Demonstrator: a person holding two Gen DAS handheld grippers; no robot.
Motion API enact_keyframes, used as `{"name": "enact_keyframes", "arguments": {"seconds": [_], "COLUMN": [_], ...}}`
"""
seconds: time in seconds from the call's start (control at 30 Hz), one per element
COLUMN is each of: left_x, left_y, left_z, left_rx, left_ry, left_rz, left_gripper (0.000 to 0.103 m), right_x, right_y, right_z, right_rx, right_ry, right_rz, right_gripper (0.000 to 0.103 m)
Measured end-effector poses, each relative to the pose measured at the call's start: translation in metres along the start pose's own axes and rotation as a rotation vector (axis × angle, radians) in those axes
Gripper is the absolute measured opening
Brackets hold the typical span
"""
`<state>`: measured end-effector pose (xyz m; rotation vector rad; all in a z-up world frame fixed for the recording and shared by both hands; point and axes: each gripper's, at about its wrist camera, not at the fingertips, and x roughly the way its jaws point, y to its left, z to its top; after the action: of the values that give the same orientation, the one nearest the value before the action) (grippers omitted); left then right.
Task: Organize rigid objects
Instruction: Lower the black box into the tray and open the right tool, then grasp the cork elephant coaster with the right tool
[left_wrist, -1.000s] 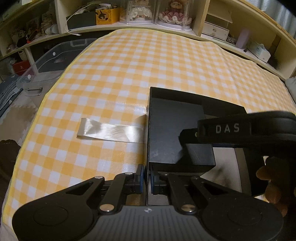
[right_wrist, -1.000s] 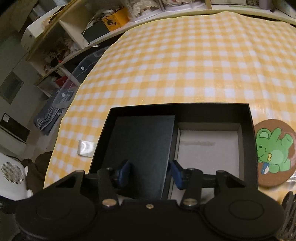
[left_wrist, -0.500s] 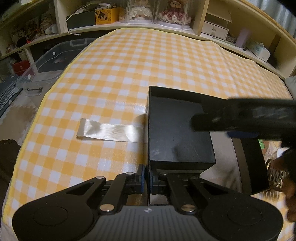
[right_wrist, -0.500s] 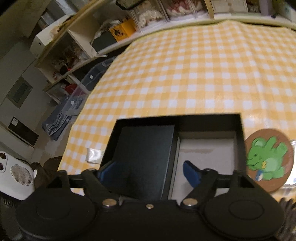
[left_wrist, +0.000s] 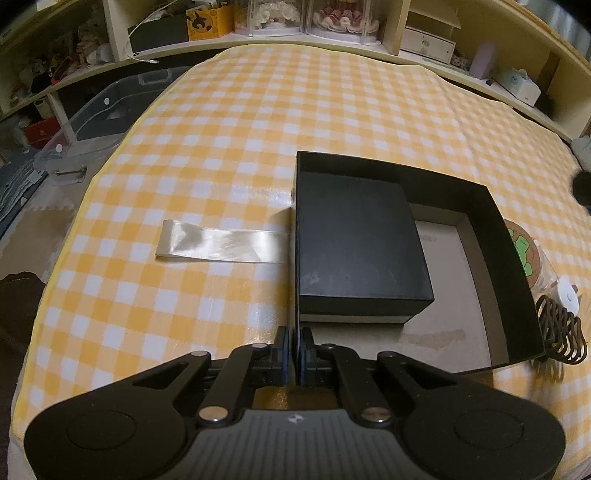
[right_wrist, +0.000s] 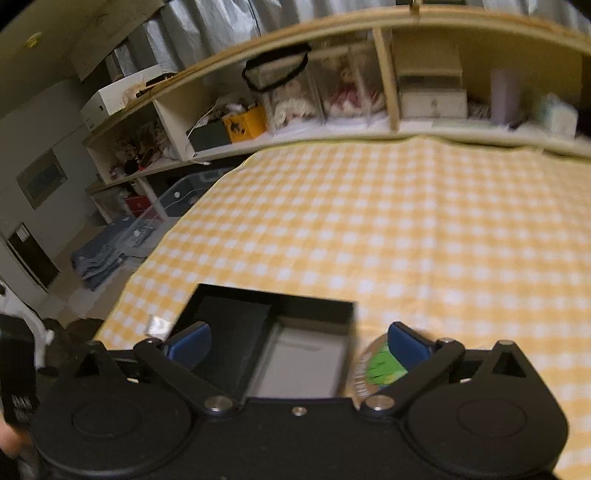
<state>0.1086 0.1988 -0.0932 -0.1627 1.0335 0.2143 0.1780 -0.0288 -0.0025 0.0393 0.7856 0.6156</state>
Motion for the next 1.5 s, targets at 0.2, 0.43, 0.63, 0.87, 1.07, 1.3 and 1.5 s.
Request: {"name": "enact_keyframes", "arguments": {"seconds": [0.2, 0.43, 0.63, 0.87, 1.07, 1.3, 1.5], "left_x": [-0.002, -0.003, -0.004, -0.005, -0.004, -0.003, 0.000], "left_y": [-0.002, -0.005, -0.004, -0.003, -0.003, -0.002, -0.004], "left_z": [0.000, -0.001, -0.002, -0.001, 0.000, 0.005, 0.005], "left_rx": [0.017, 0.039, 0.038, 0.036, 0.038, 0.029, 0.041], "left_ry": [0.000, -0.011, -0.018, -0.022, -0.030, -0.053, -0.052], "left_rz": [0.012, 0.030, 0.032, 0.019, 0.017, 0.045, 0.058], "left_gripper": [0.005, 0.005, 0.007, 0.005, 0.003, 0.003, 0.003], "right_x": [-0.020, -0.011, 0.021, 0.063, 0.096, 0.108, 0.111], "right_y": [-0.022, -0.045, -0.051, -0.041, -0.035, -0.045, -0.052], "right_z": [-0.017, -0.045, -0.055, -0.065, -0.070, -0.060, -0.058], "right_rx": [-0.141, -0.276, -0.392, -0.613, -0.701, -0.658, -0.647], "right_ry": [-0.004, -0.026, 0.020, 0.146, 0.210, 0.192, 0.196], "right_rz": [-0.098, -0.158, -0.114, -0.094, -0.087, -0.059, -0.023], "right_gripper": [0.103, 0.103, 0.103, 0.103, 0.103, 0.103, 0.102]}}
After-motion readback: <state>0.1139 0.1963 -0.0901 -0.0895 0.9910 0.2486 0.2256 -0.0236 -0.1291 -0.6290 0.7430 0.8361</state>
